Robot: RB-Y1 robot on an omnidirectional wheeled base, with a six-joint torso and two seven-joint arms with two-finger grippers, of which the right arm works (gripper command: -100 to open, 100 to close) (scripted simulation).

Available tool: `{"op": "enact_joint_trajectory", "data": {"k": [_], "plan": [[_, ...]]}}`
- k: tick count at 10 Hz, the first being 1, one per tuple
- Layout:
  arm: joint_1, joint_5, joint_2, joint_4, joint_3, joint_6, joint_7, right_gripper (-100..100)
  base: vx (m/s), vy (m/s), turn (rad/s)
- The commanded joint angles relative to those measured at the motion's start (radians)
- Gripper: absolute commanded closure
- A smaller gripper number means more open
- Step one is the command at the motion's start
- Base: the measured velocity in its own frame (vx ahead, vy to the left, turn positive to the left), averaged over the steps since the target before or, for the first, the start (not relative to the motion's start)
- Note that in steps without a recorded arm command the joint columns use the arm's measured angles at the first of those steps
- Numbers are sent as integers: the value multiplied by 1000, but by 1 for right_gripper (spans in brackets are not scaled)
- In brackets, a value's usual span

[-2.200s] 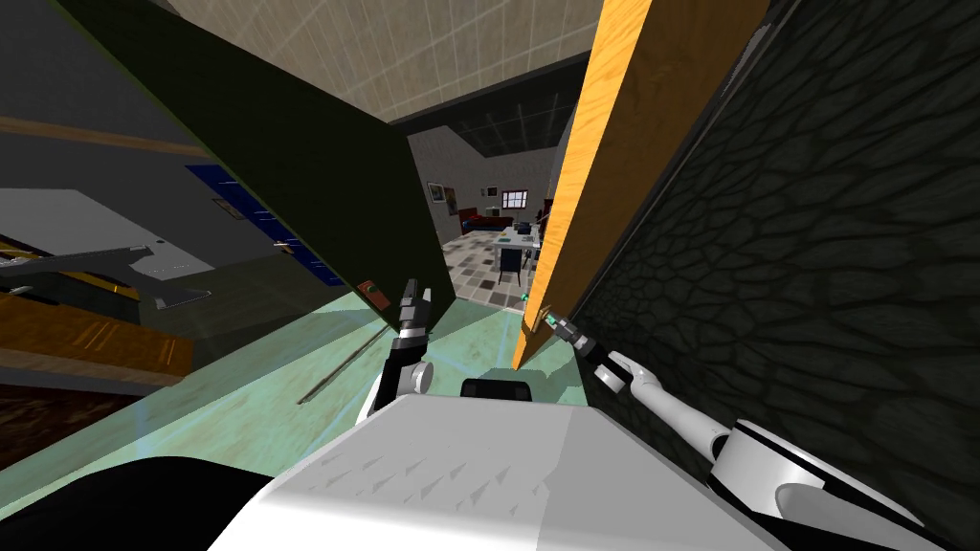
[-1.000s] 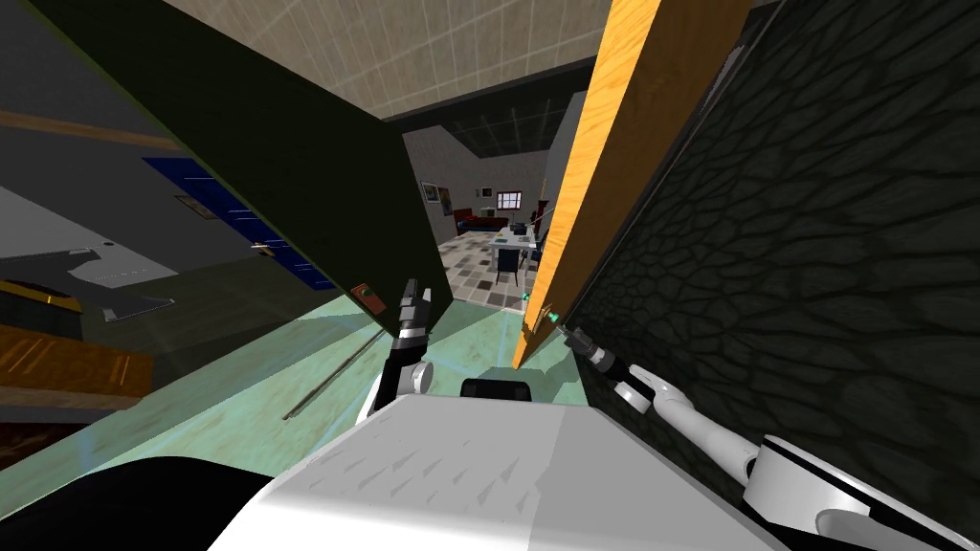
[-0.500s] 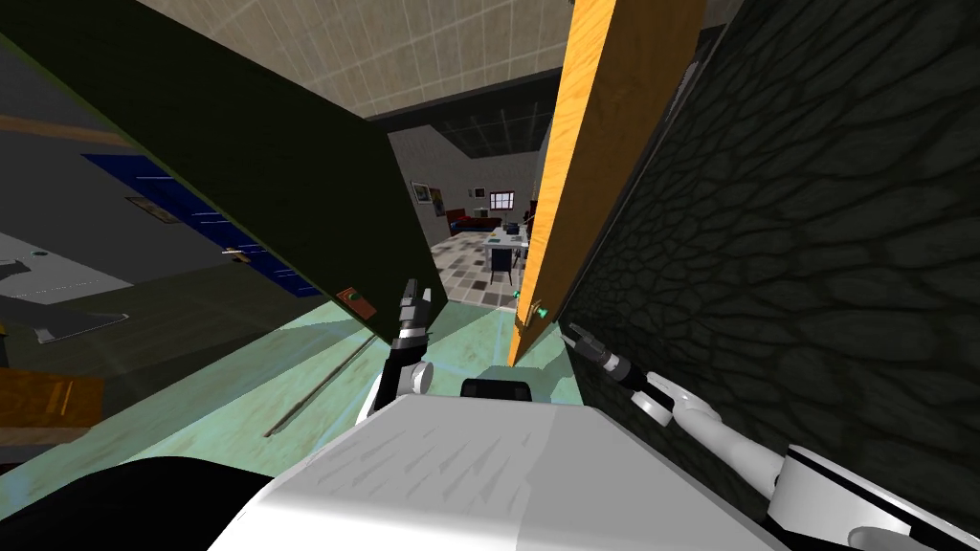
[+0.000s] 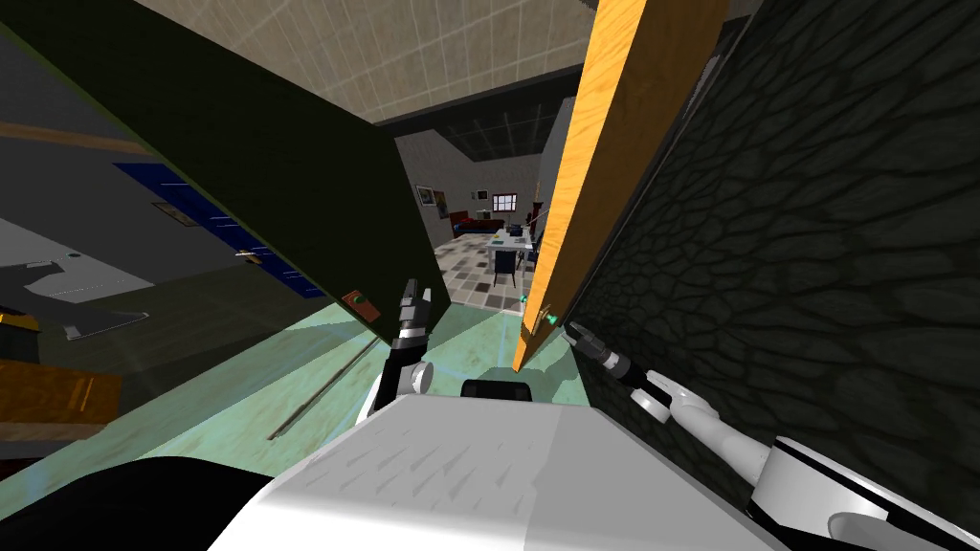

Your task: Pull the door open

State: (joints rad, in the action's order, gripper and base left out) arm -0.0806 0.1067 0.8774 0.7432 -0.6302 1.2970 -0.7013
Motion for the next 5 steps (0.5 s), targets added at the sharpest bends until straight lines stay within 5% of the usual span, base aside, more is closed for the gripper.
{"op": "enact_joint_trajectory", "data": {"k": [1, 3, 4, 5], "plan": [[-8, 2, -3, 3, 6, -19, -4, -100, 159, 158, 76], [-15, 2, -7, -5, 7, -19, -6, -100, 114, 124, 47], [-15, 2, -7, -5, 7, -19, -6, 100, -6, -8, -11], [-15, 2, -7, -5, 7, -19, -6, 100, -26, -28, 20]]}}
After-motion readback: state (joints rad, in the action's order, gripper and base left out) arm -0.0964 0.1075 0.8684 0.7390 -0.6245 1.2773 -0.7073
